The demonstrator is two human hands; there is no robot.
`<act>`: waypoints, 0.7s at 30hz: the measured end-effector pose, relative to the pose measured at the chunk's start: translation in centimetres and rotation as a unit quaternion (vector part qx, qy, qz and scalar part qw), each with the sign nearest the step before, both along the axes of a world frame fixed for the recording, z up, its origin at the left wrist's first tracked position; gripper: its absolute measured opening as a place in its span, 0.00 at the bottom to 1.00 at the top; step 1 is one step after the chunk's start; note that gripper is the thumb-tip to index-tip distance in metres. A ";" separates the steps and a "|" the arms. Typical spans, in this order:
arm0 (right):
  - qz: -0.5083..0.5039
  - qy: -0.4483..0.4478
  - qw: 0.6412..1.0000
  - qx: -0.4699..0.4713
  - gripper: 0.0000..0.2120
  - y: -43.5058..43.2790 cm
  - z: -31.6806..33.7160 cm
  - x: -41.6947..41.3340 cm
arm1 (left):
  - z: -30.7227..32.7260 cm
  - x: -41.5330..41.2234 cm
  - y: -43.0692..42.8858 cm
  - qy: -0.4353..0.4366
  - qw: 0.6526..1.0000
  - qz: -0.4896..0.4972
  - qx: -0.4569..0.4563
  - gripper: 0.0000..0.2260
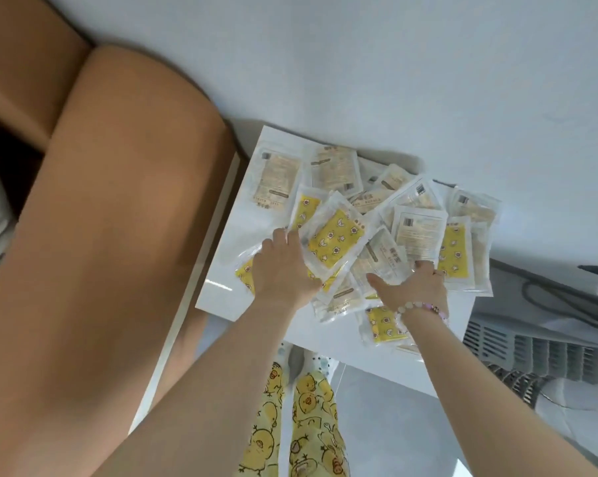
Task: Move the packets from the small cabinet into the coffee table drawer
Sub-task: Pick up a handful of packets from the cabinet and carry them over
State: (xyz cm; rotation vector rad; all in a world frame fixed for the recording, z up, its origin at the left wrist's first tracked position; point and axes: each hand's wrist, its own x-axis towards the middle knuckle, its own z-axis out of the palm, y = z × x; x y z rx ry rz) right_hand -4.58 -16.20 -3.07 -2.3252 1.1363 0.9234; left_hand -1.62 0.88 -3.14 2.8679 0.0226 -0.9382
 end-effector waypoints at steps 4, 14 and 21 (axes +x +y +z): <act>-0.105 -0.013 0.994 -0.026 0.45 0.7 -2.3 1.0 | -2.6 0.2 -2.7 -0.016 0.998 -0.046 -0.032 0.44; -0.167 -0.050 0.985 -0.018 0.41 1.1 -2.9 -0.3 | -3.8 0.5 -4.5 -0.048 0.996 -0.077 0.011 0.45; -0.130 -0.093 0.986 -0.039 0.33 0.3 -2.8 0.0 | -3.0 0.9 -4.0 -0.040 0.997 -0.047 -0.041 0.28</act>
